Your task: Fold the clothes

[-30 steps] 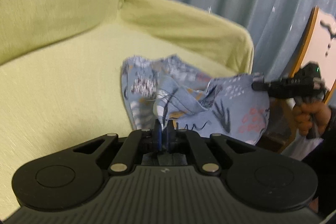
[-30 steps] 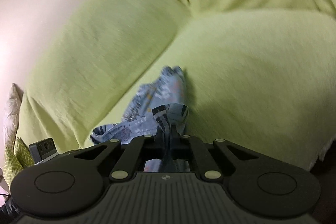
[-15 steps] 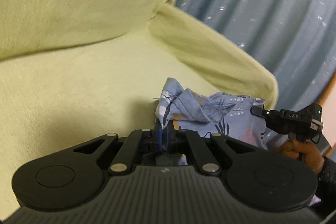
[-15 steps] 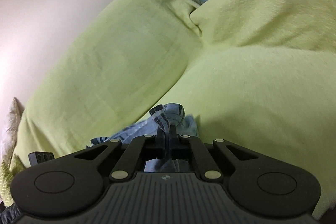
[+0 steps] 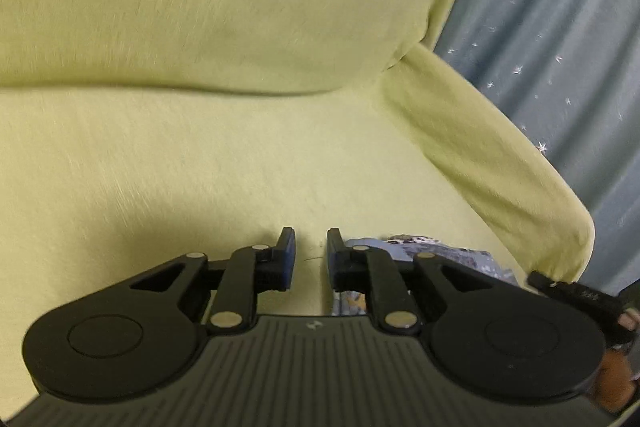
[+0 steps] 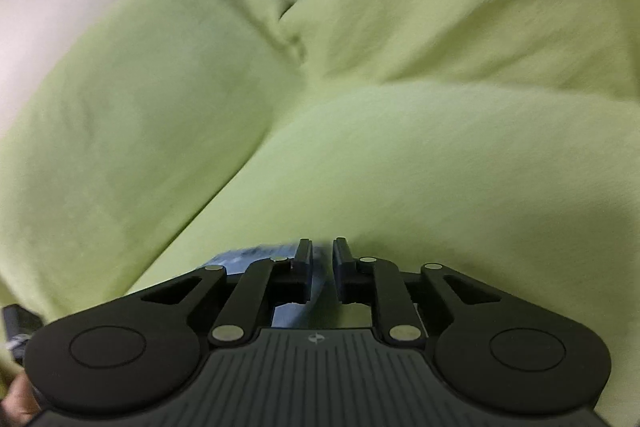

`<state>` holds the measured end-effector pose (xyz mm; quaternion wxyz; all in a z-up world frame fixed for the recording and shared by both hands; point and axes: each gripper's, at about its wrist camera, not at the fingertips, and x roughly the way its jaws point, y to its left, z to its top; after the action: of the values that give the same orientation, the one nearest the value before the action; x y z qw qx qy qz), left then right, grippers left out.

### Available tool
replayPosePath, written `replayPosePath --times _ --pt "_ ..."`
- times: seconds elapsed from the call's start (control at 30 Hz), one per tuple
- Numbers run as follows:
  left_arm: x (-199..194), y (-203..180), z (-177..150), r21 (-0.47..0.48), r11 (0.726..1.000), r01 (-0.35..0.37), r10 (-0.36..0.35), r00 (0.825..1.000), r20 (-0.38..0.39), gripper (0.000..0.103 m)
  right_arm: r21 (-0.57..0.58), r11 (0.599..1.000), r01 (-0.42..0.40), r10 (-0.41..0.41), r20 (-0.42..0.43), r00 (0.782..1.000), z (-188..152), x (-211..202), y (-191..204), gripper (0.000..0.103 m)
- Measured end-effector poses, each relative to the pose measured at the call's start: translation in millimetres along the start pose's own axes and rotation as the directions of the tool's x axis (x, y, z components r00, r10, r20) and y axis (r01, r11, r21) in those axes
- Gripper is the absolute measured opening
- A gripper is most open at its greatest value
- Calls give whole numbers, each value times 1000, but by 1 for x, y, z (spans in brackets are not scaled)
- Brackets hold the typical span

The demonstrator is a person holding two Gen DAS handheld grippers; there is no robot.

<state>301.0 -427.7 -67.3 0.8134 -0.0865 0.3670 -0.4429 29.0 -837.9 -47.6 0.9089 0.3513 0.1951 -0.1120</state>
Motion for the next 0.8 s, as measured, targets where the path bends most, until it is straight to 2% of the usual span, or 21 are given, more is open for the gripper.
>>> replayPosePath --times 0.1,0.27,0.37,0.4,0.43,0.5,0.57,0.6,0.7,0.77,0.8 --pt "-17 -33 -11 115 993 16 -15 1000 -4 11 -101 993 58 -53 53 997 -2 -26 14 18" --pt "-24 -101 -50 314 948 47 -28 997 -66 12 -184 982 -41 43 6 999 -26 -59 51 27" --pt "-21 -137 -69 381 922 74 -32 993 -115 14 -227 974 -29 25 -22 999 -48 -75 62 33" --pt "-20 -149 -74 422 904 73 -21 992 -127 16 -241 970 -21 14 -31 999 -55 -80 65 35" --pt "-19 -161 -79 480 876 43 16 993 -119 17 -250 968 -13 1 -47 999 -60 -82 65 40" --pt "-18 -185 -90 590 807 -30 103 990 -91 22 -247 969 -5 -17 -87 996 -66 -86 58 43" --pt "-16 -198 -98 614 788 -42 127 987 -95 23 -175 984 -31 11 -116 993 -67 -91 43 43" --pt "-17 -201 -101 610 792 -38 125 987 -100 24 -126 991 -51 35 -131 991 -66 -92 35 43" --pt "-13 -204 -116 602 792 -100 177 982 -70 24 38 996 -81 87 -197 977 -69 -86 8 44" --pt "-7 -203 -132 626 771 -121 214 974 -75 24 178 979 -102 140 -219 966 -76 -81 -9 17" --pt "-4 -202 -139 638 759 -131 232 970 -77 23 234 966 -111 164 -220 961 -79 -79 -16 11"
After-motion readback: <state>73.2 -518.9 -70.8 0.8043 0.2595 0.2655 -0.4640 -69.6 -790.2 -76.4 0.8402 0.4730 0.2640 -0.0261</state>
